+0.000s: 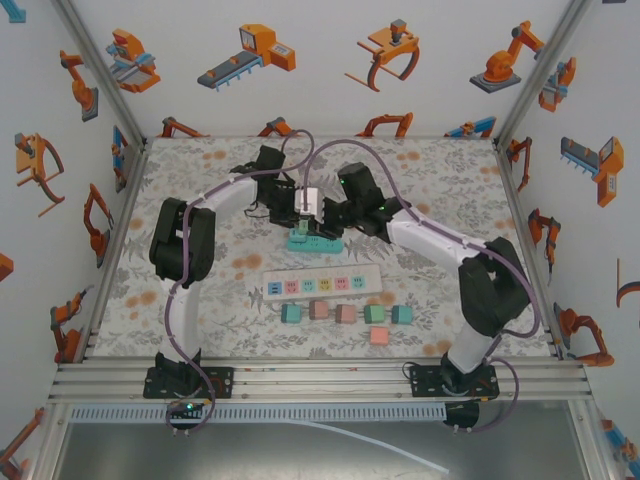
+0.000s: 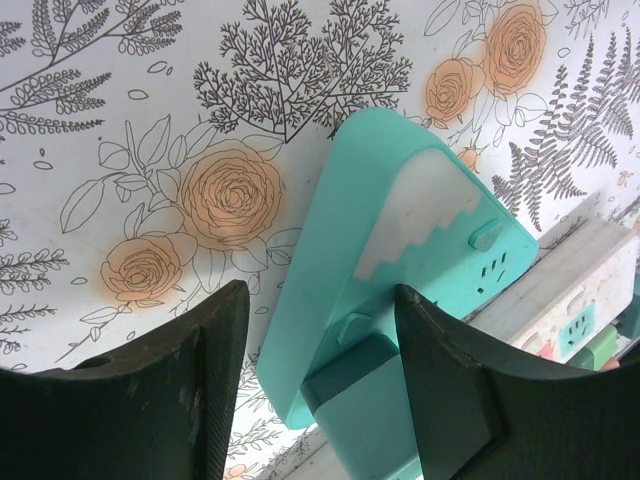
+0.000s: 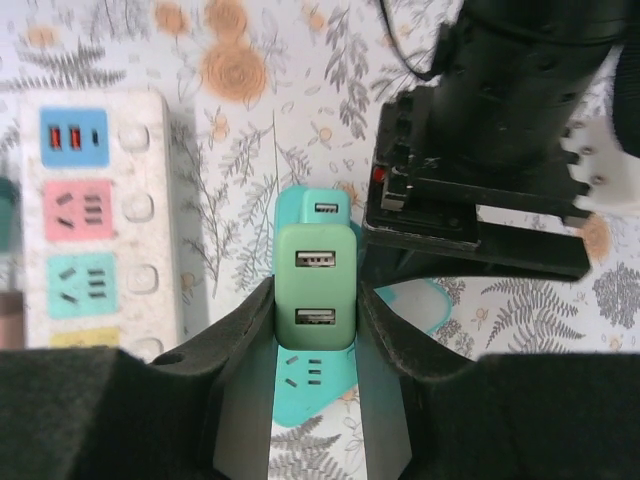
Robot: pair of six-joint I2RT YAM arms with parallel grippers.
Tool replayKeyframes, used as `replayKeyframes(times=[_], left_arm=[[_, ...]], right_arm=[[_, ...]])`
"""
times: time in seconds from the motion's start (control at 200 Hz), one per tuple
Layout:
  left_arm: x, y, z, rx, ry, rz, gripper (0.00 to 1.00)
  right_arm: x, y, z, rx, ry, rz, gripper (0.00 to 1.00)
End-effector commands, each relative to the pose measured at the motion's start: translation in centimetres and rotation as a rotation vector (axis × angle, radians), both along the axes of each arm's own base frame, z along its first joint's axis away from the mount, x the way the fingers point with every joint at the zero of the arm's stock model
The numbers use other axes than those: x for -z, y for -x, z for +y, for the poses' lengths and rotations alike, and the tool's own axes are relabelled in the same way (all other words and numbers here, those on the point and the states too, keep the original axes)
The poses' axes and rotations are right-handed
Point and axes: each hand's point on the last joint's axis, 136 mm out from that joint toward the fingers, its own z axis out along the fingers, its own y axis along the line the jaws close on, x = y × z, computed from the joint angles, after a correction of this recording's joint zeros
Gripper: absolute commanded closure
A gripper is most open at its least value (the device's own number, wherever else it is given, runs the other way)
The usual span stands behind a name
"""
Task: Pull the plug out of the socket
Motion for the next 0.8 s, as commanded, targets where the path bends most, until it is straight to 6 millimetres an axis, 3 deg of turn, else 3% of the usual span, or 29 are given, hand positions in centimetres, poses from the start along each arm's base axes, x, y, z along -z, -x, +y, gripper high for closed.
replayKeyframes(times=[0.0,0.125,0.35,0.636,0.791], left_arm=[[2.3,0.1,2.3,-0.081,-0.079,0.031,0.44],[-0.1,0.0,1.2,-0.123,0.025,0.027,0.44],[-4.8,0.0,1.0,-0.184,0.150,-0.053,0.45],[-12.8,1.1,2.6,-0.154,0.190,-0.309,0.40],[-18.3,4.5,2.5,-0.030,0.273,-0.444,0.36]], right_arm=[[-6.5,0.9,0.1,0.110,-0.205,0.024,0.87],[-9.3,1.7,-1.2,0.322,-0.315,0.139,0.86],[-11.4,2.8,-6.3,0.723,-0.514,0.519,0.86],[-10.6,6.0,-13.5,1.020,-0.707,0.734,0.83],[-7.5,8.2,-15.8,1.133,-0.738,0.875,0.82]])
